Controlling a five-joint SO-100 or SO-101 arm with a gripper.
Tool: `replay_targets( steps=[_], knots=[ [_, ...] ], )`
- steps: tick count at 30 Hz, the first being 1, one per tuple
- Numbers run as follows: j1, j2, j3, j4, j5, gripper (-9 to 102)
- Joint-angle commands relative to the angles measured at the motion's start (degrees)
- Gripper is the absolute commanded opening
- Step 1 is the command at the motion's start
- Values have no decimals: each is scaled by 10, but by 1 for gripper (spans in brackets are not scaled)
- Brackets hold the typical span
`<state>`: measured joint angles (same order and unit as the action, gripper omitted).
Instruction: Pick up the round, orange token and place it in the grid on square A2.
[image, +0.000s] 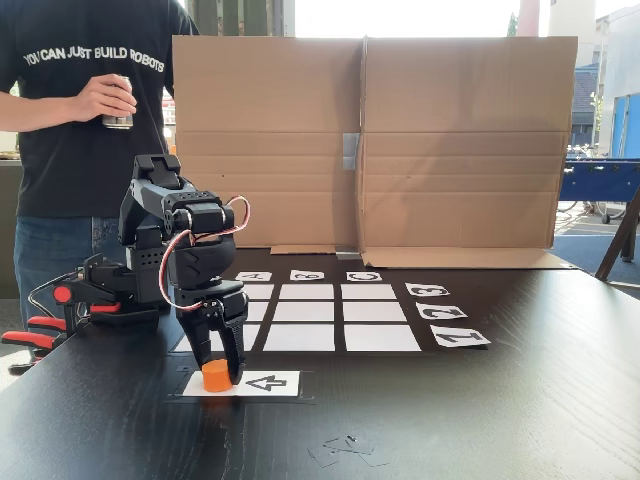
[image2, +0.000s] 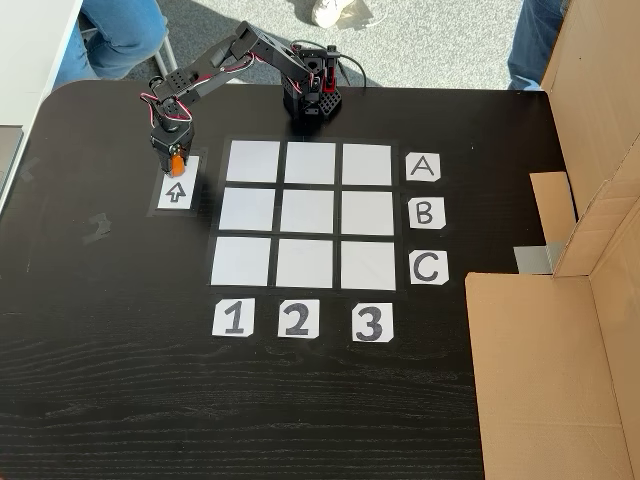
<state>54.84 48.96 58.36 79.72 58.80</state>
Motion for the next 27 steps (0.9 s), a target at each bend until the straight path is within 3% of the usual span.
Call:
replay_targets(
  steps=[1, 15, 23, 27],
  knots=[
    [27, 51, 5, -13, -3, 0],
    [80, 392, 215, -80, -142, 0],
    [13, 615, 412, -85, -347, 0],
    [-34, 702, 506, -105, -380, 0]
  ],
)
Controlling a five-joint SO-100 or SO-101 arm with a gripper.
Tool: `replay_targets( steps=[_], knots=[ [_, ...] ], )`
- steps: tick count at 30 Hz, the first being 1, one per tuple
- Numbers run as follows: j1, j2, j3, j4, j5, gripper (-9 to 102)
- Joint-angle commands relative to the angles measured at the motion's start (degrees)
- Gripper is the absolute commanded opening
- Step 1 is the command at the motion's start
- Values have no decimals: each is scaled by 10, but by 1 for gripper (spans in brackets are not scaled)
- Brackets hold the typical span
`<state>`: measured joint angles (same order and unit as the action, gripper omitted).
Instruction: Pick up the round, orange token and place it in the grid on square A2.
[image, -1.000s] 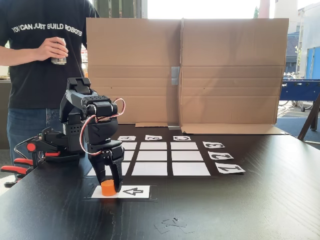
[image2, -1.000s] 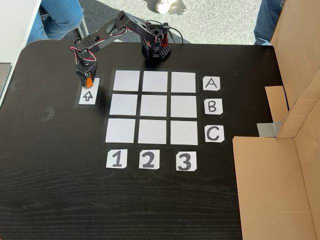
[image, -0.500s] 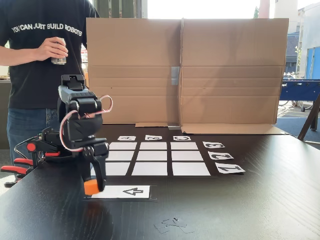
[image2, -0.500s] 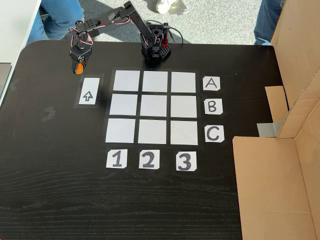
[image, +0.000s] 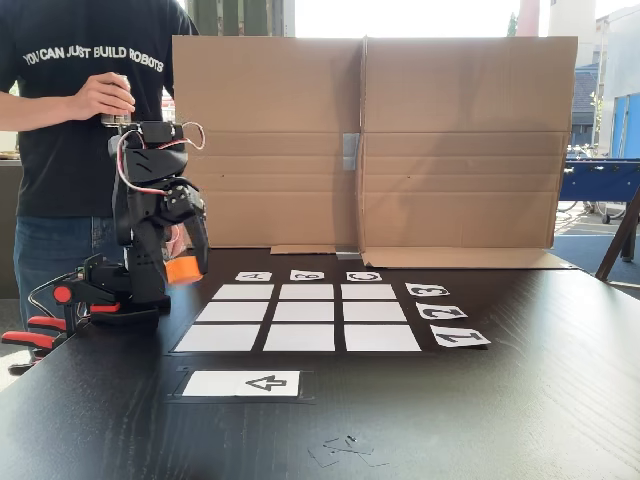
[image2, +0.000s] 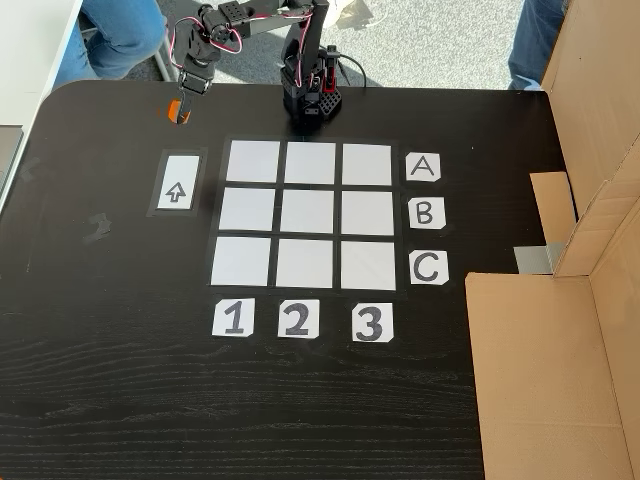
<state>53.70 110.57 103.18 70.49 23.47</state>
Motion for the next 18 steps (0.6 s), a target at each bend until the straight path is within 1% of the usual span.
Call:
replay_targets(
  steps=[1, 5, 7, 18],
  knots=[
    [-35, 107, 79, -13, -39, 0],
    [-90, 200, 158, -4, -80, 0],
    [-126, 233, 178, 4, -80, 0],
    [-367, 339, 199, 171, -82, 0]
  ],
)
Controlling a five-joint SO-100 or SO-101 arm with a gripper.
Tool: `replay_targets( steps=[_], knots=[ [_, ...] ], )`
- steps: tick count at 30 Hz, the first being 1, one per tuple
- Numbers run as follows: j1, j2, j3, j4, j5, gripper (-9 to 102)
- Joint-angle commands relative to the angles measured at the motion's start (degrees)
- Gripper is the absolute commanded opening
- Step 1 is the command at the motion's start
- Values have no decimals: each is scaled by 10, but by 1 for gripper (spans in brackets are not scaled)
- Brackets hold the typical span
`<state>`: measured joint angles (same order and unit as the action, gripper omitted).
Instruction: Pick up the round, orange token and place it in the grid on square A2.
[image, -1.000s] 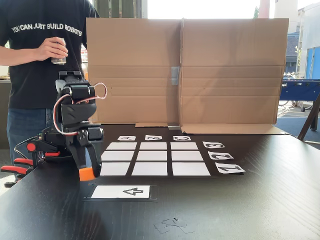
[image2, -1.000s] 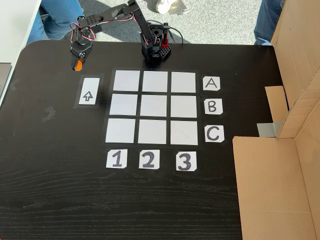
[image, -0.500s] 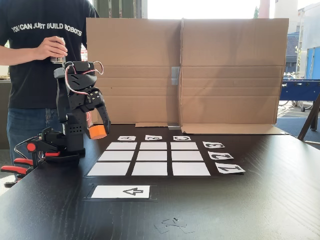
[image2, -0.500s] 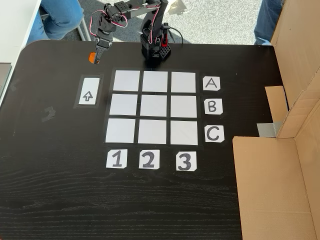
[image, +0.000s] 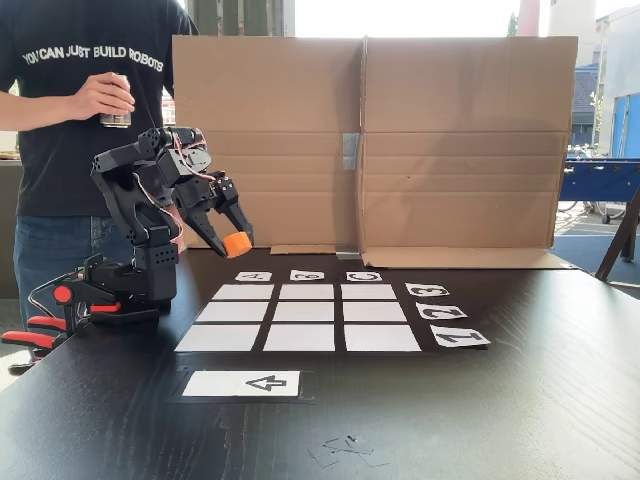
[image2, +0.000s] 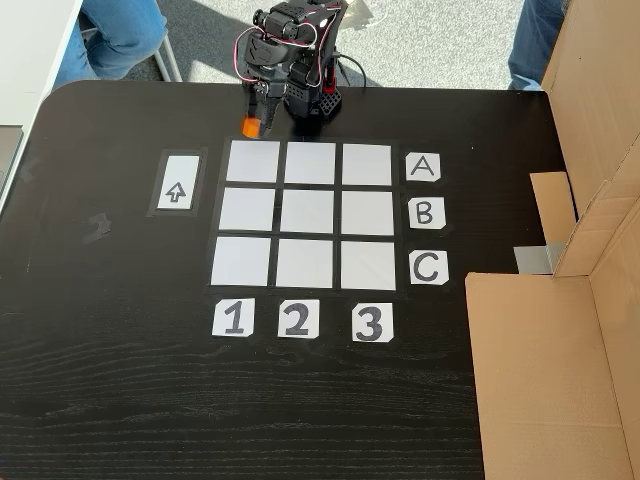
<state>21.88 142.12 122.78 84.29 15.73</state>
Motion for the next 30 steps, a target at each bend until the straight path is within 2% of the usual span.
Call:
replay_targets(
  steps=[1, 8, 30],
  knots=[
    [-68, 30, 10, 35, -4, 0],
    [-157, 52, 72, 23, -4, 0],
    [-246, 18, 214, -19, -4, 0]
  ],
)
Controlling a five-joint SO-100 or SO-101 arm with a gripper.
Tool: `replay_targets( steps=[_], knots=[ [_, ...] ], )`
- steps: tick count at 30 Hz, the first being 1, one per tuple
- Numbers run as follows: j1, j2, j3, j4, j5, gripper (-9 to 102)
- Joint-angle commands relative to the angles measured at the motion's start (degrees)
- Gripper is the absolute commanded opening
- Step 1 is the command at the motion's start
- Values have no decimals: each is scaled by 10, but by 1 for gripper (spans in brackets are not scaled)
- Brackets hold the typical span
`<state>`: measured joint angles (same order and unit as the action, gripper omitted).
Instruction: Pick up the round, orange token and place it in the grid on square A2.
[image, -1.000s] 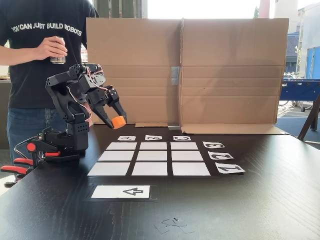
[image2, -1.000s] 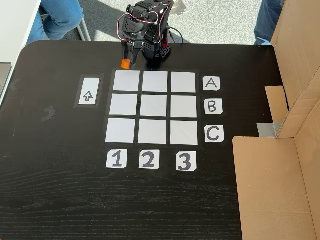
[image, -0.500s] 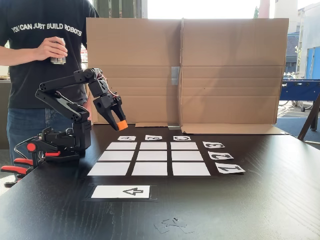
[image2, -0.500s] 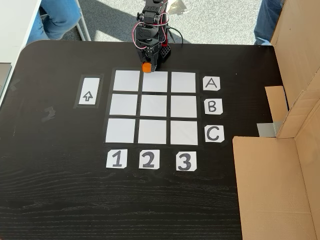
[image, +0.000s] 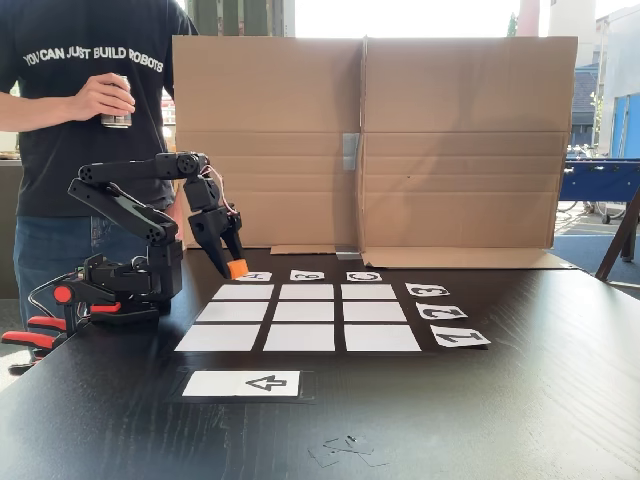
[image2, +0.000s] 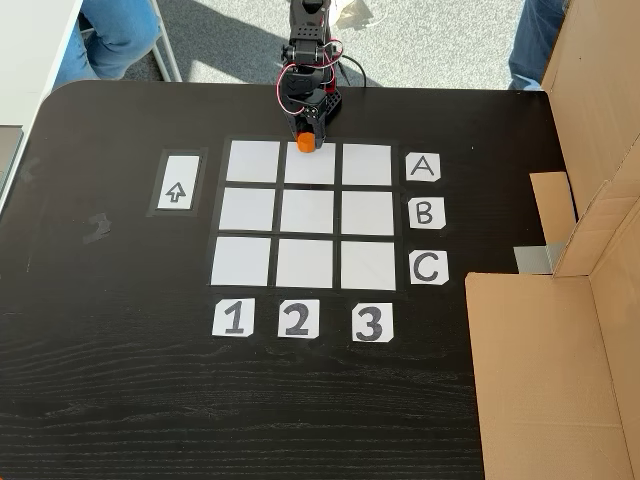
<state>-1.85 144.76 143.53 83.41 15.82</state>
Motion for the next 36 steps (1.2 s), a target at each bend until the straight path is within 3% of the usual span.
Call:
replay_targets(
  steps=[1, 12, 27, 36],
  knots=[
    [-12, -10, 15, -15, -5, 0],
    [-14, -40, 76, -96, -5, 0],
    [-5, -66, 102, -138, 25, 1],
    [18, -76, 106, -149, 29, 30]
  ],
)
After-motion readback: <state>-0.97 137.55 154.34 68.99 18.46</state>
